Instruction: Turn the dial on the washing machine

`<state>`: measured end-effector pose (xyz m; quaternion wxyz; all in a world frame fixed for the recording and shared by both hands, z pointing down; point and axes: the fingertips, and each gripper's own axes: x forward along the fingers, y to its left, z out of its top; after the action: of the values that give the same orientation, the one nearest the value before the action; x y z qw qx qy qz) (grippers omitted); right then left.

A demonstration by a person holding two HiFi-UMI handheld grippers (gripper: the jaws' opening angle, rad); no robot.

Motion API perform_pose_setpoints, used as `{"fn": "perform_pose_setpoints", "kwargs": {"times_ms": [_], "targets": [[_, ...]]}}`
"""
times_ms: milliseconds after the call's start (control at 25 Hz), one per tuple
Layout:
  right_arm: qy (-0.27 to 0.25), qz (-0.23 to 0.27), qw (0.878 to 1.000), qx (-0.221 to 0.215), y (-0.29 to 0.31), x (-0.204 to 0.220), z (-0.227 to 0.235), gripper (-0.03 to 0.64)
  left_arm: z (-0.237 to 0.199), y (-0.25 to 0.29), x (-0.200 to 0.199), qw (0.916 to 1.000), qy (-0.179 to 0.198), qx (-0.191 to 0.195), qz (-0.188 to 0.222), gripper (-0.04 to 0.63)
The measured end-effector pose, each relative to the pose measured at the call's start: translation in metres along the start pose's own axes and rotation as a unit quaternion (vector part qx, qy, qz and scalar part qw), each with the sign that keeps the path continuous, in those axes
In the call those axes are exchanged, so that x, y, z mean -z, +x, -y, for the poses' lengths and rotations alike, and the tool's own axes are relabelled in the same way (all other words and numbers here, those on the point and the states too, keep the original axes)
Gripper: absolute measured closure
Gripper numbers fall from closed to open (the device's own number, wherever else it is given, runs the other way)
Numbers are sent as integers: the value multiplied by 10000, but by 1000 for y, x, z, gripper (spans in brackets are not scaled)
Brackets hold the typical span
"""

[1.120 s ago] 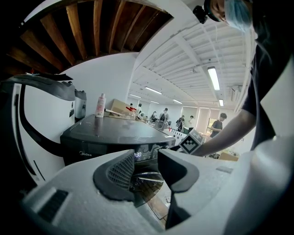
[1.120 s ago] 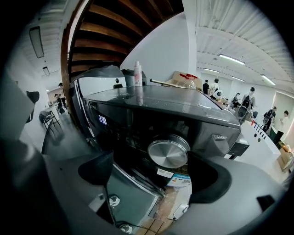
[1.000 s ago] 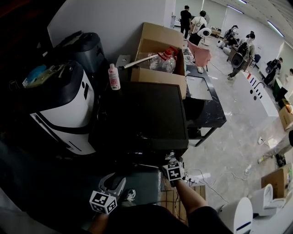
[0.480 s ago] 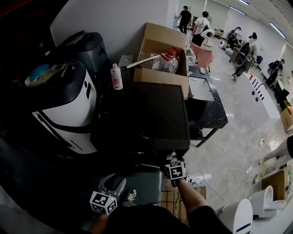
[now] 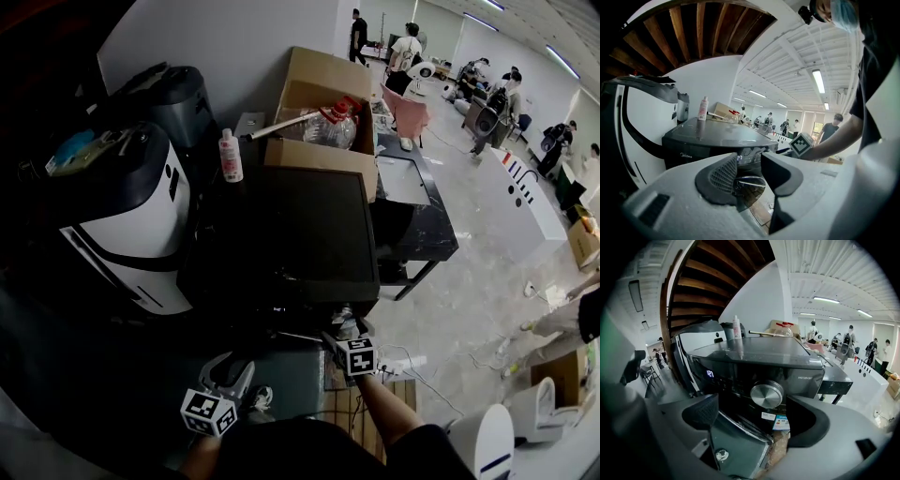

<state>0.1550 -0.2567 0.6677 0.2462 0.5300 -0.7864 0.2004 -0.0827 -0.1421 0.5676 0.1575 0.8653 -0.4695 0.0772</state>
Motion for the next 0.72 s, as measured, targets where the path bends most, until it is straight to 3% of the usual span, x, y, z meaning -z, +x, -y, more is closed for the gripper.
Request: {"fn": "perform_pose_setpoints", "kwargs": {"times_ms": [360,720], "targets": [[16,892,9951,-432,-52,-34,-26,330,23,7,3,9999,42,93,28,443],[-278,1653,9817,-900,-112,-65,-60,514,43,4,2,9998,-51,-14,203,452]]}}
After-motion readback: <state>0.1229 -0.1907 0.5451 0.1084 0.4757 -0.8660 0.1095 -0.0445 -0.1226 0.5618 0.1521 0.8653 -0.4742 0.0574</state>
